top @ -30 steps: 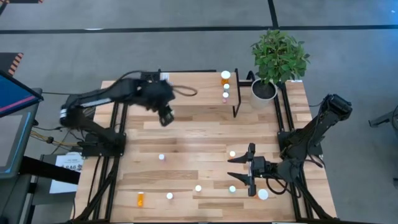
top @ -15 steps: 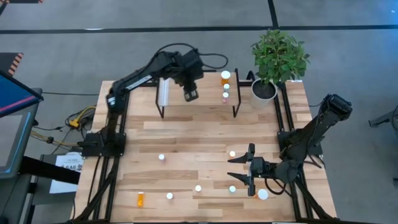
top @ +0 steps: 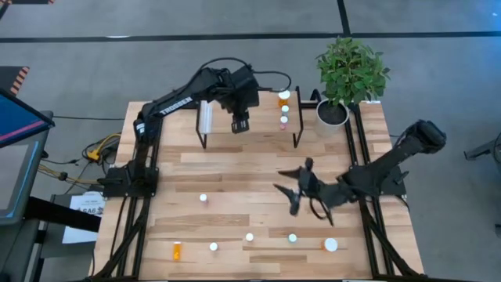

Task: Pick and place medicine bottles onto shelf by color
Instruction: Put the top small blue pill bottle on the shelf

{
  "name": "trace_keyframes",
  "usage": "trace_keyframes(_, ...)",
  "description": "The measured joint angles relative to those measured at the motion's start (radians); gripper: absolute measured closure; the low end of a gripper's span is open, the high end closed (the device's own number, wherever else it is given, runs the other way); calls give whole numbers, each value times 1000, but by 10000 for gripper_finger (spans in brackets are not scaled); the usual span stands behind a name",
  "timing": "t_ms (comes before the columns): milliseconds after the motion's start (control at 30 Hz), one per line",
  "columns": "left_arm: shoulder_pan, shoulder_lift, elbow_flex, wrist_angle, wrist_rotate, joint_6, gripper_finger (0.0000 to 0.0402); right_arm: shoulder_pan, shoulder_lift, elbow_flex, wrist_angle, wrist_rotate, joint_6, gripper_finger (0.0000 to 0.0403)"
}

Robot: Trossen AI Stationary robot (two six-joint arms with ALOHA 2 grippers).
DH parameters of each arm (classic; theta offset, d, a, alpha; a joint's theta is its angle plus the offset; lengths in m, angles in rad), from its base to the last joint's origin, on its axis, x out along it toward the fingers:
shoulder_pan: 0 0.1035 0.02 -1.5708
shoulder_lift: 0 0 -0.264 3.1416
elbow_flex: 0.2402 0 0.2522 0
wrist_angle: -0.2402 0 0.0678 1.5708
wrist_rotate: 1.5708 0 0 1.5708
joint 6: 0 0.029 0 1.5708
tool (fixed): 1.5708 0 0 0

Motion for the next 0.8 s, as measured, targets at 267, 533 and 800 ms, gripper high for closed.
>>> trace_keyframes(267,-226,-66,0,-43,3,-80,281,-141,9,0,67,-109,-60,171)
trace_keyframes(533,-493,-107,0,-37,-88,-185,281,-96,115,0,261,-228,-152,171)
trace_keyframes(800,-703,-107,-70,22,-181,-299,281,-35,175,0,434,-308,-171,171)
